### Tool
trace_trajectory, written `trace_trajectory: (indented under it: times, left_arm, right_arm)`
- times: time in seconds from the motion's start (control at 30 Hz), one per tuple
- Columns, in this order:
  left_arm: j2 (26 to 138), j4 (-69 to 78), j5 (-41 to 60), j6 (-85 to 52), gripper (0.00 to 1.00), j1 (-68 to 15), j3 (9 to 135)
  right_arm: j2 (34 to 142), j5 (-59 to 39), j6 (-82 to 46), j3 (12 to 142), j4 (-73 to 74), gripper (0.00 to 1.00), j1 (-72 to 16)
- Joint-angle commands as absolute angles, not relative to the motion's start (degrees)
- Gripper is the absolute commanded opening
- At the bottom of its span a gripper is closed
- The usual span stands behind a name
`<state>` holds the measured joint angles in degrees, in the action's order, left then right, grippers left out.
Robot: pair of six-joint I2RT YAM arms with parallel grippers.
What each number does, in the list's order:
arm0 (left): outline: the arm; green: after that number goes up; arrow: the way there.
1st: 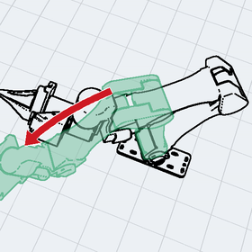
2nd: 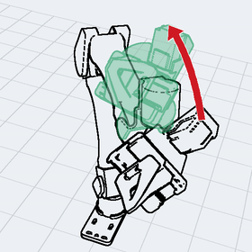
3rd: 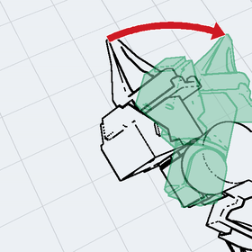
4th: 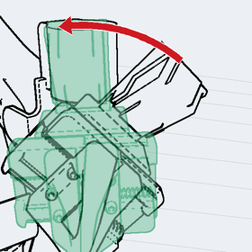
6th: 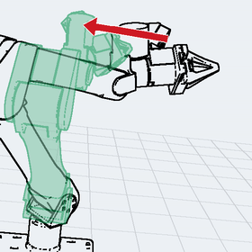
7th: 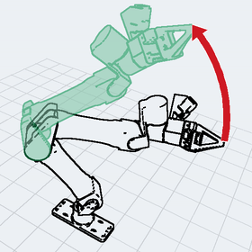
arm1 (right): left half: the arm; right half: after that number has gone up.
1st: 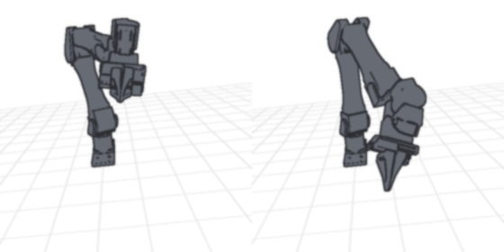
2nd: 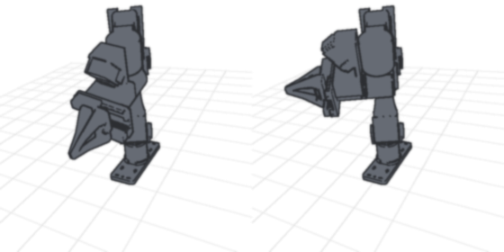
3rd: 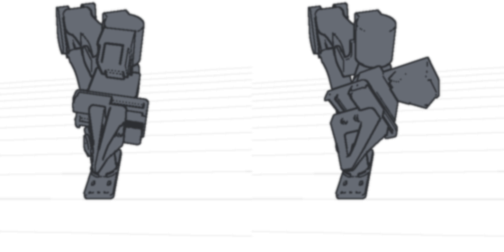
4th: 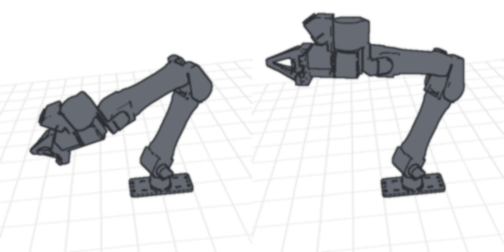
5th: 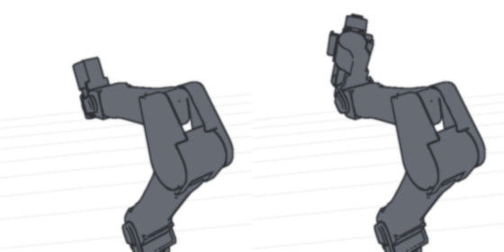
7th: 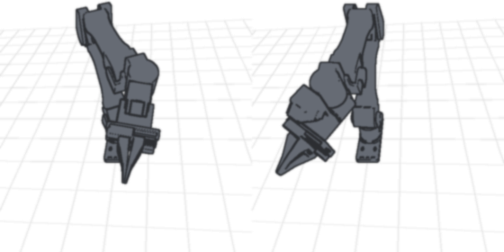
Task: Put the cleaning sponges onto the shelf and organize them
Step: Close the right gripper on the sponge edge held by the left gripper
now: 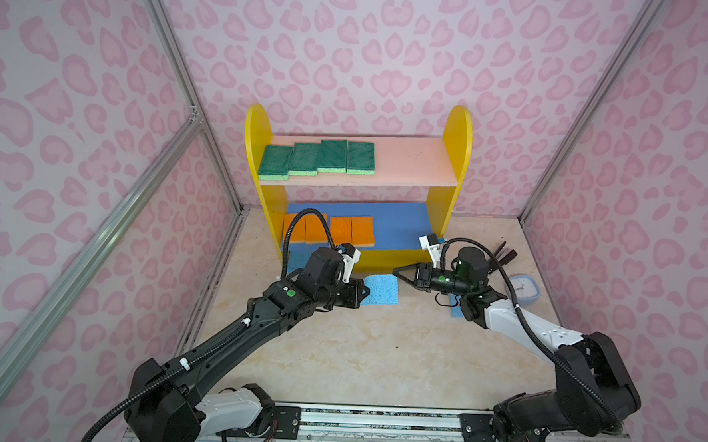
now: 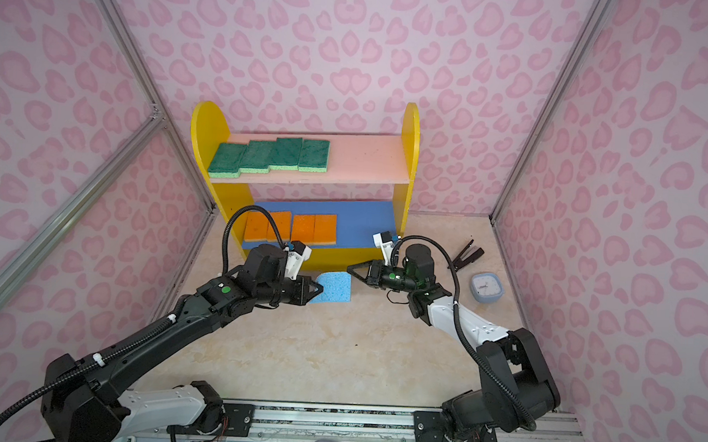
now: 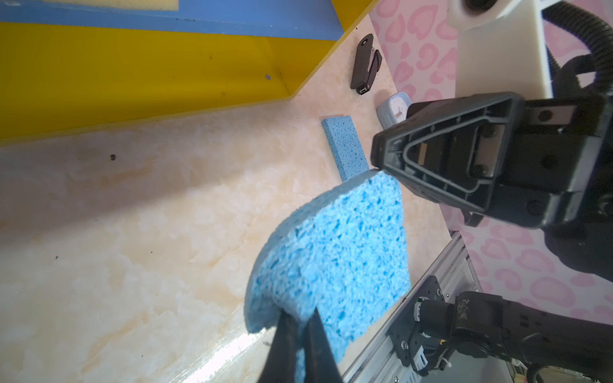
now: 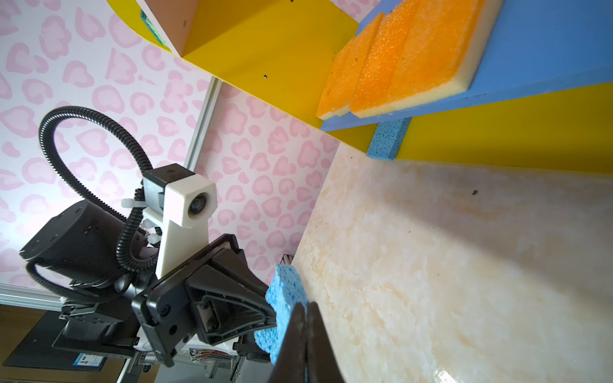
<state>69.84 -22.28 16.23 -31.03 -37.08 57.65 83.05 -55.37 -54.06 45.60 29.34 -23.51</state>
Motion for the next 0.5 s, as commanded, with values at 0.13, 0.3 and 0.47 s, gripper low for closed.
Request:
trace_trajectory:
  times: [0.13,0.3,0.47]
  left_arm:
    - [68.77,-21.91,17.05,-28.91,0.04,-36.91,57.73]
    - [67.16,-24.44,17.25,-27.3,0.03,-36.81,57.25]
    - [67.57,-25.84,19.18,-24.8,0.03,-35.98,58.3]
  right_arm:
    - [83.42,-58.7,-43.6,50.78,15.25,0.42,-22.7]
    - [84.37,-61.37,-31.64,56.16,-1.6,0.42,-22.44]
    - [85.2,-63.12,-29.97,56.16,-2.39,0.51,-22.62]
